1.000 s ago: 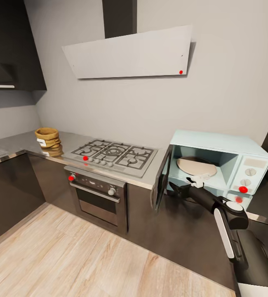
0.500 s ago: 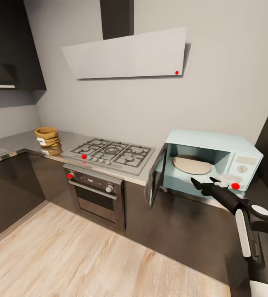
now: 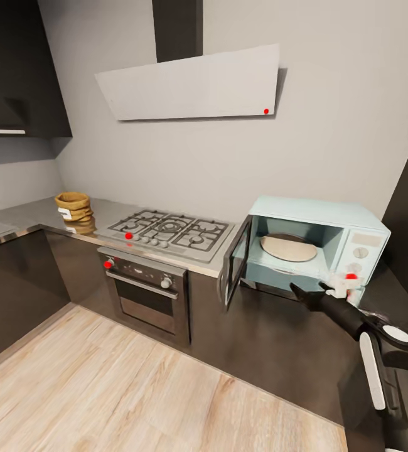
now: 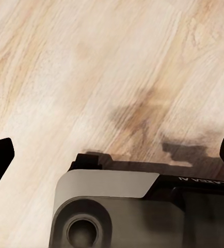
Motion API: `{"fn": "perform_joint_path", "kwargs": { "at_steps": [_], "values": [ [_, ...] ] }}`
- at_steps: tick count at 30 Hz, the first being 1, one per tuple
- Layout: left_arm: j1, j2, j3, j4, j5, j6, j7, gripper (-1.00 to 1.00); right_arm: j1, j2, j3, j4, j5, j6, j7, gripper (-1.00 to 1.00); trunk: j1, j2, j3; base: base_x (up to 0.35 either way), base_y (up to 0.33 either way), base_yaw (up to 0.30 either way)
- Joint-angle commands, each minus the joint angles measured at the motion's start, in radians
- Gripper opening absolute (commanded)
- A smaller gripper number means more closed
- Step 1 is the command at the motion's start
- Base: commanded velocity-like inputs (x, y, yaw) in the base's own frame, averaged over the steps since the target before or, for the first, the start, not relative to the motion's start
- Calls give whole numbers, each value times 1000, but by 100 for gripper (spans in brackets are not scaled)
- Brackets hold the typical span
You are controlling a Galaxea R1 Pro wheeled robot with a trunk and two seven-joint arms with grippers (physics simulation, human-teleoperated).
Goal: In the kitchen, take the popcorn bag from the countertop, put it into the microwave, and heat it until the popcorn is cooked so the cooked popcorn ends up inside the bag.
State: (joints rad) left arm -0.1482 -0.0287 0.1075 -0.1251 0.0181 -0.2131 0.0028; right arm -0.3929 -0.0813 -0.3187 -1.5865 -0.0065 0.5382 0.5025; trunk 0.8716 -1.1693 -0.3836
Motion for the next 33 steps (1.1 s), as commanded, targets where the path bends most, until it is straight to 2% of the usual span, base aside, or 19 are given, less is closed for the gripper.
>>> {"fn": "perform_joint_path", "kwargs": {
  "at_steps": [1, 4, 10, 14, 16, 19, 21, 26, 27, 30, 33],
  "values": [
    [-1, 0, 4, 1, 2, -3, 0, 100, 17, 0, -3, -1, -1, 6, 6, 100, 0, -1, -1, 0, 0, 0],
    [-1, 0, 4, 1, 2, -3, 0, 100, 94, -2, -9, -2, -3, -20, 9, 100, 0, -1, -1, 0, 0, 0],
    [-1, -3, 2, 1, 0, -3, 0, 100, 304, 4, -8, 0, -3, -249, 41, 100, 0, -1, -1, 0, 0, 0],
    [-1, -3, 1, 1, 0, -3, 0, 100, 374, 7, -6, 35, -1, -335, 44, 100, 0, -1, -1, 0, 0, 0],
    [-1, -3, 1, 1, 0, -3, 0, 100, 406, 7, -5, 76, -2, -410, 45, 100, 0, -1, -1, 0, 0, 0],
    [-1, -3, 1, 1, 1, -3, 0, 100, 419, 8, -6, 175, -1, -500, 45, 100, 0, -1, -1, 0, 0, 0],
    [-1, -4, 2, 1, 1, -3, 0, 100, 421, 8, -6, 281, 0, -565, 44, 100, 0, -1, -1, 0, 0, 0],
    [-1, -4, 3, 1, 1, -3, 0, 100, 417, 9, -2, 458, 2, -655, 42, 100, 0, -1, -1, 0, 0, 0],
    [-1, -4, 0, 1, 0, -3, -1, 100, 415, 9, -1, 517, 1, -679, 42, 100, 0, -1, -1, 0, 0, 0],
    [-3, -6, -7, 1, -10, -3, -1, 100, 413, 9, 1, 562, -1, -687, 35, 100, 0, -1, -1, -15, 3, 0],
    [-5, -2, 2, 1, -3, -3, -1, 100, 410, 11, 22, 639, 1, -688, 34, 100, 0, -1, -1, -184, 144, 0]
  ]
}}
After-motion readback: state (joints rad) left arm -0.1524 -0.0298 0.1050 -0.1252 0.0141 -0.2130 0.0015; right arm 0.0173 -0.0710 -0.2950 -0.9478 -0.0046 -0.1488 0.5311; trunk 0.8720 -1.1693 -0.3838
